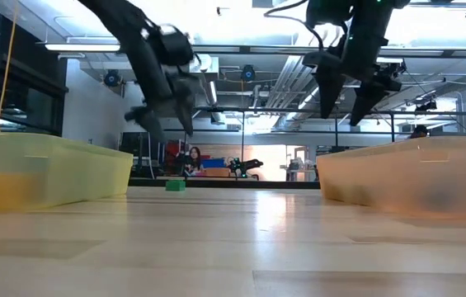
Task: Sort blocks by size
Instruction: Put the small green game piece into the orange bin
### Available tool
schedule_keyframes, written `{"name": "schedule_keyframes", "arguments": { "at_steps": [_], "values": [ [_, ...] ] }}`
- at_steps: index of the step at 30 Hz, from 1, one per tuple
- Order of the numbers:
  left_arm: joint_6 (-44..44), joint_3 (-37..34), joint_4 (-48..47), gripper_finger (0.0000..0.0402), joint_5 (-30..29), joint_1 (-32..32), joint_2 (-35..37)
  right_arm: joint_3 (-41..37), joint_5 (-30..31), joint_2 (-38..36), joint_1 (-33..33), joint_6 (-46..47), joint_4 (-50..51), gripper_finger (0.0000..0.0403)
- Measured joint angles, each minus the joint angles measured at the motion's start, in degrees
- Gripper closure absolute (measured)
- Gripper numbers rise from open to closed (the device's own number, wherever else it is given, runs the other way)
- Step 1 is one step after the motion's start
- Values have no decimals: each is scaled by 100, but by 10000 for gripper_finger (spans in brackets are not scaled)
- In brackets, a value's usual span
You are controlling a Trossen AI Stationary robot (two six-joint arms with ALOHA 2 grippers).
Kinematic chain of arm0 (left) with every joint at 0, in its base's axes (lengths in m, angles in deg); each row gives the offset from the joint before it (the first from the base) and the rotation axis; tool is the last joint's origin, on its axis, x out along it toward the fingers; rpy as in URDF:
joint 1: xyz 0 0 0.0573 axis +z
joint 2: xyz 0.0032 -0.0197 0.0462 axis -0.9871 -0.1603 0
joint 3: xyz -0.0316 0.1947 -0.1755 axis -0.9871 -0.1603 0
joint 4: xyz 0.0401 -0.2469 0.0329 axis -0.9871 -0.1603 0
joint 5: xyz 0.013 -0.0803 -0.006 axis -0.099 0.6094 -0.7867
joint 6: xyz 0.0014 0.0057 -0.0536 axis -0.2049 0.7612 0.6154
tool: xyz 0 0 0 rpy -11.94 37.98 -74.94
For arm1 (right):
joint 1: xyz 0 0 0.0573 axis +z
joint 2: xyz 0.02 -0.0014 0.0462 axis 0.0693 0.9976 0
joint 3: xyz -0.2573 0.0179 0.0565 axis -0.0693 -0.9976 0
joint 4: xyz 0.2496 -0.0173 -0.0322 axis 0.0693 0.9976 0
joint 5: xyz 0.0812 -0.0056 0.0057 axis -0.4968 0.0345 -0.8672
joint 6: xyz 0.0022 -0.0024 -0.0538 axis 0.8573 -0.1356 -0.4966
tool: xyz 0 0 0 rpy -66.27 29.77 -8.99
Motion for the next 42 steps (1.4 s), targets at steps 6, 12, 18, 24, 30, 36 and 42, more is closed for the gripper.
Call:
{"name": "schedule_keyframes", "arguments": {
  "at_steps": [6,12,18,24,30,36,42],
  "values": [
    [123,207,206,58,-537,59,-1073,0,-67,0,-25,-39,-17,82],
    [274,204,487,58,-580,56,-1596,0,-67,0,-20,-85,-21,82],
    [336,204,606,77,-529,43,-1825,0,-65,0,-20,-237,-32,82],
    [318,196,375,187,-616,-72,-1860,0,-15,0,-22,-299,-30,82],
    [132,188,613,312,-279,-125,-1806,0,47,0,-22,-448,-105,82],
    [-488,183,1668,312,664,-413,-1342,0,-348,-67,-9,-830,-662,82],
    [-1248,192,3178,312,1667,-1254,-740,0,-478,-459,-9,-981,-1416,82]
  ]
}}
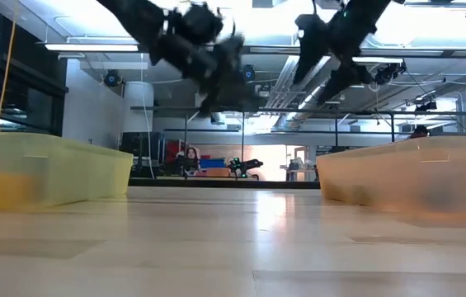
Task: Sort blocks by size
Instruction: Put the small green game piece into the orange bin, then put the small red game piece into the orange bin
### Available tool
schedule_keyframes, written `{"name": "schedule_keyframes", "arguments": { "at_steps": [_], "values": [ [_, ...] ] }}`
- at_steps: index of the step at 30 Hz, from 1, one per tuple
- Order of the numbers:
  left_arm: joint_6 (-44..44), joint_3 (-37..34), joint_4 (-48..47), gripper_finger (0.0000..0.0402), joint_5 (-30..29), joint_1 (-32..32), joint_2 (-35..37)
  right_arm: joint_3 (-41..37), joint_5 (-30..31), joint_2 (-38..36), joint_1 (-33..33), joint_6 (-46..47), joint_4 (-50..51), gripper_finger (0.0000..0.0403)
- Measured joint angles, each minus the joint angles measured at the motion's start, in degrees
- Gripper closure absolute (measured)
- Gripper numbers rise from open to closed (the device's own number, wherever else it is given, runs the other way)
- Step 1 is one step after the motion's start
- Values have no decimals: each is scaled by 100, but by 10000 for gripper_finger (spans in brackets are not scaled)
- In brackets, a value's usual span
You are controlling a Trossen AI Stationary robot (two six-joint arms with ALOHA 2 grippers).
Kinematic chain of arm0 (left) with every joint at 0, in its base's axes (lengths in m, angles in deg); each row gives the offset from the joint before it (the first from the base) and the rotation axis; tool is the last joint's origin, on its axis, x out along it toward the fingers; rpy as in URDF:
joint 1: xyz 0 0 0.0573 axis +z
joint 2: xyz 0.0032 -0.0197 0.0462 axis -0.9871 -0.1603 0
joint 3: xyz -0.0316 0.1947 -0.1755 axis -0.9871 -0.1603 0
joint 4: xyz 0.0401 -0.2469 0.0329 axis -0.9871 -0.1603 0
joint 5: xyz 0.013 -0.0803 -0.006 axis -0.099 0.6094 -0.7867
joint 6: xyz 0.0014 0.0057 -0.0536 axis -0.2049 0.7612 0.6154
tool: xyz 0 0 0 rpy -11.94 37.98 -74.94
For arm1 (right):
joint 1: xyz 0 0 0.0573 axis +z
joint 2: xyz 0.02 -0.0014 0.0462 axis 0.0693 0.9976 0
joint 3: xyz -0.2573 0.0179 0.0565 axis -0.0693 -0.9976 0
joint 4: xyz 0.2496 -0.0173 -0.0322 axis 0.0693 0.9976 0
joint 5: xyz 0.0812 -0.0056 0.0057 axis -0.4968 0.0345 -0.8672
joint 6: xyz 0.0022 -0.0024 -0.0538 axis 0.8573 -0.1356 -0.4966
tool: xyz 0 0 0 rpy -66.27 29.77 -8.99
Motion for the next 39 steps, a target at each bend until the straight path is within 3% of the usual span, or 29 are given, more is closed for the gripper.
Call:
{"name": "schedule_keyframes", "arguments": {
  "at_steps": [5,11,21,26,32,34,37,39],
  "values": [
    [-137,1,1102,312,-182,-749,-84,0,93,-684,0,0,-579,82],
    [-1,150,1972,312,-384,-1206,-769,2,789,-1583,0,-7,-1131,82],
    [-314,2128,1924,310,-351,-1318,-2533,4,1345,-2049,-2,-80,-1202,82],
    [-284,2683,1445,222,-359,-1319,-2948,4,1348,-2010,-2,-196,-1202,82],
    [-205,2750,920,109,-207,-1261,-2888,4,1360,-2011,-4,-590,-1200,82],
    [33,2745,472,93,274,-1158,-2777,4,1589,-2001,-33,-586,-1146,82],
    [92,2747,-288,86,1044,-925,-2514,4,2165,-1957,-365,485,-429,82],
    [-43,2648,-613,85,1262,-781,-2266,4,2144,-1890,-840,953,360,82]
  ]
}}
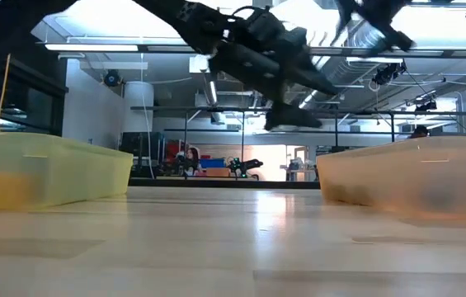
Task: Sort blocks by size
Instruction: Put the small red game piece into the orange bin
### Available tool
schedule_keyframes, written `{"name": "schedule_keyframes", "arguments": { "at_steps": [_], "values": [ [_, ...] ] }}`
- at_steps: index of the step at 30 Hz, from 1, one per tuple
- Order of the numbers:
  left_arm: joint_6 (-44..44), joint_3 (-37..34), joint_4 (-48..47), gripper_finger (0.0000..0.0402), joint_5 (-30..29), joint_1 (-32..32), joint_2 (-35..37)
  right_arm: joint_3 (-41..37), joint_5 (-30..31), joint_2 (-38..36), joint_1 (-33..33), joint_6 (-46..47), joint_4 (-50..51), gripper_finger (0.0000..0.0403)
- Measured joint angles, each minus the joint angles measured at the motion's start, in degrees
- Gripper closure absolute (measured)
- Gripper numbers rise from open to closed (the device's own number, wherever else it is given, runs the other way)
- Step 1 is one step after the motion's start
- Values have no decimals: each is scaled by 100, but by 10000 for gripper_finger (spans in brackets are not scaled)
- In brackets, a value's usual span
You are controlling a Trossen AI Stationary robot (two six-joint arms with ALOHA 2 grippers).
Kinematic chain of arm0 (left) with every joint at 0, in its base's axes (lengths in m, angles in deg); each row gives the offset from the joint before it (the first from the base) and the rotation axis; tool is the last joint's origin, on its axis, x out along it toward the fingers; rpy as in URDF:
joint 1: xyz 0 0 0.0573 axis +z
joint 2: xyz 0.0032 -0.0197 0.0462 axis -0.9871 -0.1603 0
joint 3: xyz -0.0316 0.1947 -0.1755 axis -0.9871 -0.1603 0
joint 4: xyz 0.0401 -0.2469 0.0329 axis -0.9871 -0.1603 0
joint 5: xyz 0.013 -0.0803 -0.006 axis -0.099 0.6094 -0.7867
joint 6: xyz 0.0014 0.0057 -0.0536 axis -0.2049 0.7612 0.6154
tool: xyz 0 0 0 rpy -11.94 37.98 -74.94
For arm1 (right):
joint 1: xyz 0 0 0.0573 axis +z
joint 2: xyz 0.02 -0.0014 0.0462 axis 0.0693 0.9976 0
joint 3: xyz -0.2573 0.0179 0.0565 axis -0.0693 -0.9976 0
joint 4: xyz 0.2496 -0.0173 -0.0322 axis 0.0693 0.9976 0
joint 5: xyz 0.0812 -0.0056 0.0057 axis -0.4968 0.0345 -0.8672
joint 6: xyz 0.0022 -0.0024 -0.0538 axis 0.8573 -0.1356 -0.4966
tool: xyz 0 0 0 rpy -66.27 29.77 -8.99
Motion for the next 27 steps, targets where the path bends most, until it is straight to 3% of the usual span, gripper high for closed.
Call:
{"name": "schedule_keyframes", "arguments": {
  "at_steps": [3,6,9,13,19,23,27],
  "values": [
    [-66,-391,188,84,15,193,575,0,-626,314,-904,80,1145,82],
    [159,-974,999,84,-9,390,1381,-2,-1103,917,-1744,-452,1899,82],
    [423,-1639,1796,83,-261,538,2184,-2,-1100,1693,-2383,-1212,2074,82],
    [588,-2367,1967,83,-803,620,3074,-2,-1298,2777,-3041,-2186,1909,82],
    [860,-3258,1944,83,-1138,580,4038,-4,-1500,3755,-3624,-3406,1910,82],
    [1140,-3727,2019,83,-1408,476,4405,-2,-1440,3853,-3745,-3546,1721,82],
    [1439,-3982,2054,83,-1483,420,4527,2,-1873,3919,-3802,-3751,1595,82]
  ]
}}
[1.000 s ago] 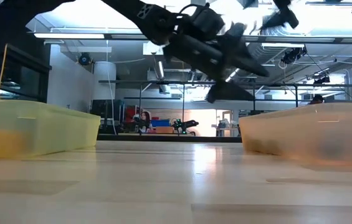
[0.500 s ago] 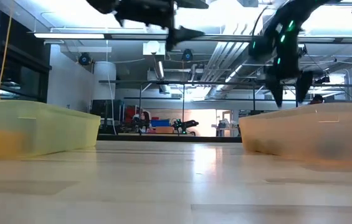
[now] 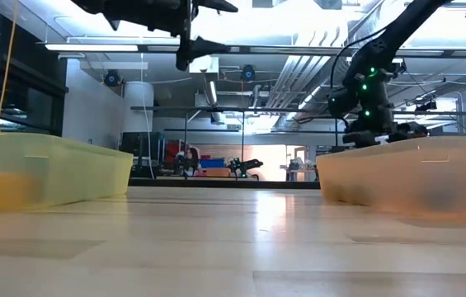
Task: Sort blocks by size
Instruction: Put the small red game piece into the orange bin
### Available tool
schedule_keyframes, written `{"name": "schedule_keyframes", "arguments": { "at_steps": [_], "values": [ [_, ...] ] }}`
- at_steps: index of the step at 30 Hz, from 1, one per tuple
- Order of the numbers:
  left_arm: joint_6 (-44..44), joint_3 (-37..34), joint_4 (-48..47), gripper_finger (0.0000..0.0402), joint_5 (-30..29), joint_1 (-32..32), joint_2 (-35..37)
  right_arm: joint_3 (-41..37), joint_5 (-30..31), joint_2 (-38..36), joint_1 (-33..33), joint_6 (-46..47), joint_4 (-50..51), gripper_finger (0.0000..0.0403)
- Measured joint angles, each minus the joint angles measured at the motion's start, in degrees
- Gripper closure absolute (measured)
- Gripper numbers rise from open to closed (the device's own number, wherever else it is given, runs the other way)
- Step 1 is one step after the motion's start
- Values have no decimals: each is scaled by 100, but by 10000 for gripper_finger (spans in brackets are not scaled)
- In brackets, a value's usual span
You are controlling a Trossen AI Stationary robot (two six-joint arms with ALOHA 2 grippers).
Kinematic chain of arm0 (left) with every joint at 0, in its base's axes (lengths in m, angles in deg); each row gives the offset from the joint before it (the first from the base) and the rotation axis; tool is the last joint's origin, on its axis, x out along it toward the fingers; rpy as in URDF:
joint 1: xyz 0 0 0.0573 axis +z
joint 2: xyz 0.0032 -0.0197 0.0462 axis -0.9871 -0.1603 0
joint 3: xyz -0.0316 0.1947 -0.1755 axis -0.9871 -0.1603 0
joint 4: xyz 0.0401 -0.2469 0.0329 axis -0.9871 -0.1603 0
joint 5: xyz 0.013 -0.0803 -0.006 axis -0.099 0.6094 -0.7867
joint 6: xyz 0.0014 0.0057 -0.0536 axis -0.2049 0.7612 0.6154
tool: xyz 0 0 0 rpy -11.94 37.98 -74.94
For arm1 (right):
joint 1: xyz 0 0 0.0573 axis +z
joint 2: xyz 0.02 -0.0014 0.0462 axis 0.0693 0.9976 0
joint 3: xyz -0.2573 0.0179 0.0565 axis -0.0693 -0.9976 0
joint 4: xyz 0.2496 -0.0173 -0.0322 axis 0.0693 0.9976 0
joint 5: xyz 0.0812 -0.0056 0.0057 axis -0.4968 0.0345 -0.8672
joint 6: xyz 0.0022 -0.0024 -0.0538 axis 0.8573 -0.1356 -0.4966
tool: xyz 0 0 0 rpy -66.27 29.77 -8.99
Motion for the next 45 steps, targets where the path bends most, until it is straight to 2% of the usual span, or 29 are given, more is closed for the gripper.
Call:
{"name": "schedule_keyframes", "arguments": {
  "at_steps": [6,15,16,20,26,37,45],
  "values": [
    [191,-37,12,83,-1,-142,4,6,138,426,-163,602,-236,82],
    [240,-37,59,83,1,-306,7,20,608,876,5,1195,-232,82],
    [242,-37,63,83,2,-306,7,20,570,890,12,1188,-232,82],
    [288,-37,63,83,122,-309,7,20,-348,913,-61,936,-296,82],
    [390,-37,60,83,258,-348,7,20,-640,925,14,892,-326,82],
    [388,-37,43,83,512,-508,6,17,-697,925,634,260,-284,82],
    [386,-37,-17,83,512,-623,4,15,-841,925,936,305,-237,82]
  ]
}}
